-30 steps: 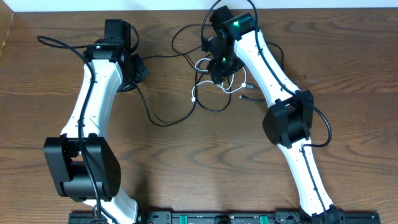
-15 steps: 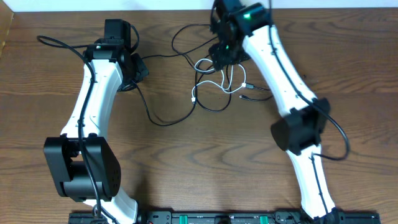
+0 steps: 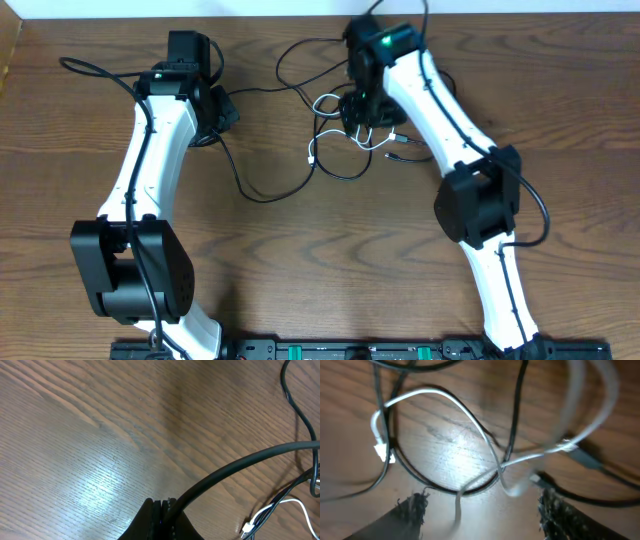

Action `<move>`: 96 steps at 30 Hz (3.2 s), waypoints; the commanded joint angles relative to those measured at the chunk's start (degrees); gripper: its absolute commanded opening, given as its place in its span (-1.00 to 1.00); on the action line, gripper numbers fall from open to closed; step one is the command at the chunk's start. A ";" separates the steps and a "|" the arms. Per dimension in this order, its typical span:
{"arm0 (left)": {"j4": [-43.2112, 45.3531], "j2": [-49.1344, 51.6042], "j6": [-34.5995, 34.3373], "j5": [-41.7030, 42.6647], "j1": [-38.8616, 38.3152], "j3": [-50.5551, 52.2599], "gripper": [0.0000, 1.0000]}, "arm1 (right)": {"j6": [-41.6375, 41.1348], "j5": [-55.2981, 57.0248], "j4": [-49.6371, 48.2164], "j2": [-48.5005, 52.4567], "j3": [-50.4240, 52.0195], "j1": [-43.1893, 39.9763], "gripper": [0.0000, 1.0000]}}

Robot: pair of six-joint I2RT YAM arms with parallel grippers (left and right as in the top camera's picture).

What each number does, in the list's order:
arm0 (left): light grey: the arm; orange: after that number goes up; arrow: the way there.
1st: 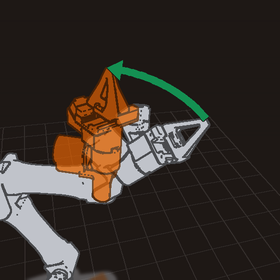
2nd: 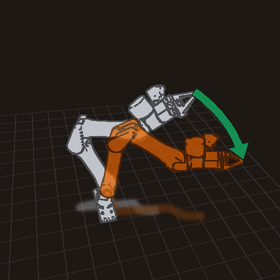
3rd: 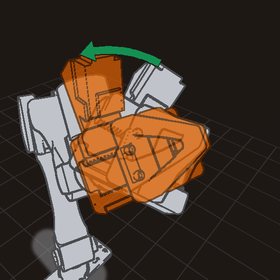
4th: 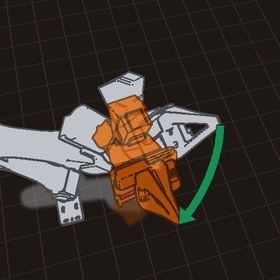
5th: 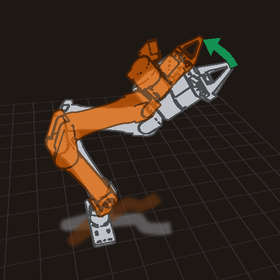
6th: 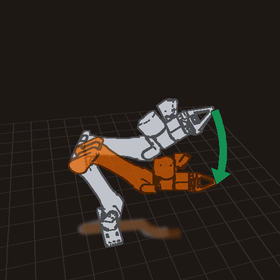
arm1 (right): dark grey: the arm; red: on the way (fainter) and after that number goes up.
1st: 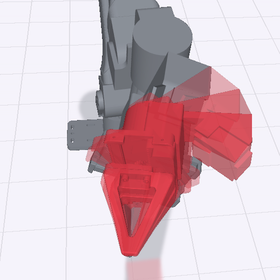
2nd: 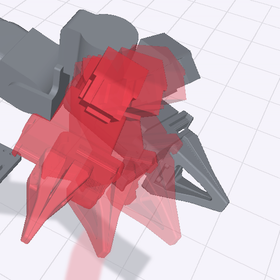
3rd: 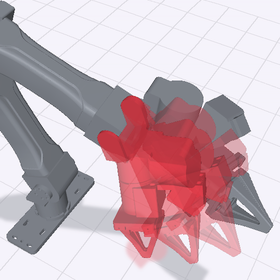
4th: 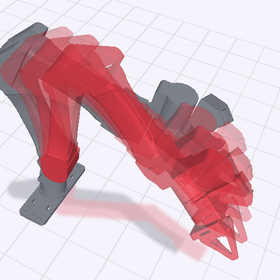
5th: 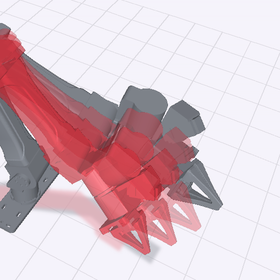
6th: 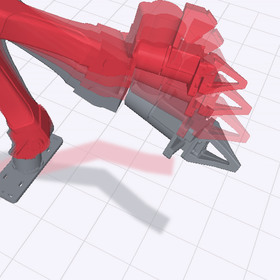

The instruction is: Untangle cables

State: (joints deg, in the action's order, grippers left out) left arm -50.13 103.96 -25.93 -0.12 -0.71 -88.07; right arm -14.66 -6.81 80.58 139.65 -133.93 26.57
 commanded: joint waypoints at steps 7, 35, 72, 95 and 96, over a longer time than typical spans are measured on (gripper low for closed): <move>-0.11 0.09 -0.72 -0.52 0.00 -0.66 -0.85 | -2.05 -0.83 -10.47 -0.07 9.62 0.57 -0.15; 0.07 0.09 -0.74 -0.52 0.00 -0.66 -0.84 | 8.11 9.97 -6.86 -26.99 -13.90 -2.32 -0.98; 0.07 0.09 -0.74 -0.52 0.00 -0.66 -0.84 | -4.85 21.86 -1.99 -2.60 -13.60 -14.14 -0.98; 1.36 0.09 -0.76 -0.50 0.00 -0.66 -0.83 | -14.71 33.07 8.15 -8.55 -13.64 -28.15 -0.98; 1.38 0.09 -0.76 -0.50 0.00 -0.66 -0.83 | -14.69 32.57 8.22 -9.09 -13.62 -28.70 -0.98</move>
State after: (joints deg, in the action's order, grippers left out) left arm -48.99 103.96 -25.93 -0.12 -0.71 -88.07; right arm -26.87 23.88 88.38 136.00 -147.20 0.91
